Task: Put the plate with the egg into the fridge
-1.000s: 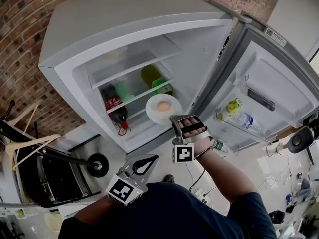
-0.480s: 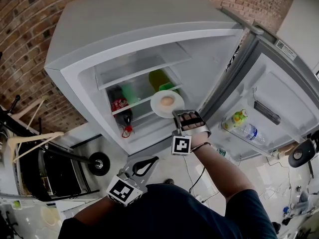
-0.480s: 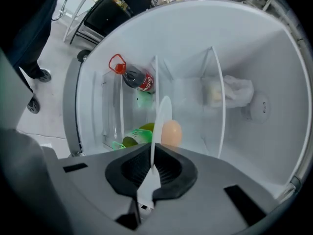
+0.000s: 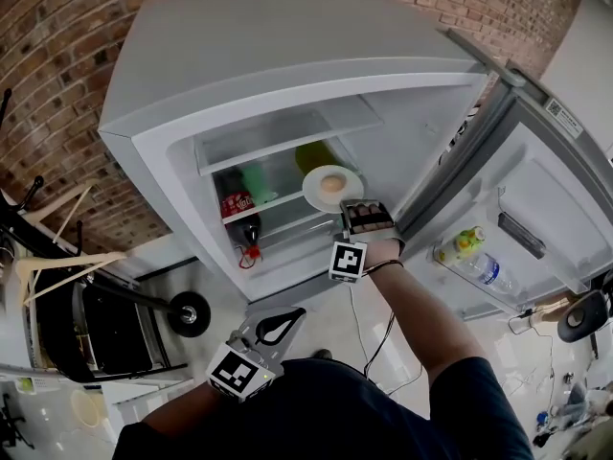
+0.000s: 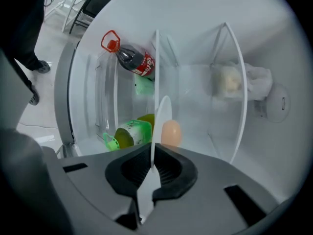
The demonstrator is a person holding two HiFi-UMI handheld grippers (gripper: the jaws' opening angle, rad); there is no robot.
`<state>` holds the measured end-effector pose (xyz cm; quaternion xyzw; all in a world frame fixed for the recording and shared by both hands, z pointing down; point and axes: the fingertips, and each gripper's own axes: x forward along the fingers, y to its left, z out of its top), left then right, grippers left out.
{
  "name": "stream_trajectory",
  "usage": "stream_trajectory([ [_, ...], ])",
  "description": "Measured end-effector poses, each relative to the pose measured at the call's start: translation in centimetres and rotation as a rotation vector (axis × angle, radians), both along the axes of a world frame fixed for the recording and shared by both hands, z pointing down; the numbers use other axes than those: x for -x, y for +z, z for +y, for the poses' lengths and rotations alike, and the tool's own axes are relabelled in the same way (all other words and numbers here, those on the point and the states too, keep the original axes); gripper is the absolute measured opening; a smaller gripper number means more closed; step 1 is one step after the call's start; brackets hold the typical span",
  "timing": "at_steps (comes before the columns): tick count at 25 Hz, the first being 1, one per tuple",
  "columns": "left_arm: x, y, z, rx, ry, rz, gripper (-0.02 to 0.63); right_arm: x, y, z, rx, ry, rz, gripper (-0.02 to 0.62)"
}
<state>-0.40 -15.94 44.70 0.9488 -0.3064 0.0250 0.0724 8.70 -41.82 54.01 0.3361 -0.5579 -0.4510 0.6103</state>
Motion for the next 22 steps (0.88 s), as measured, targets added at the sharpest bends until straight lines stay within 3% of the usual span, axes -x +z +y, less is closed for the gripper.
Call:
stream_trajectory([
  [22,2.7,1.2,-1.6,0.036,-0.044,-0.008,-0.002,-1.0,1.7,-7.2,0.028,0.047,0.101,0.023],
])
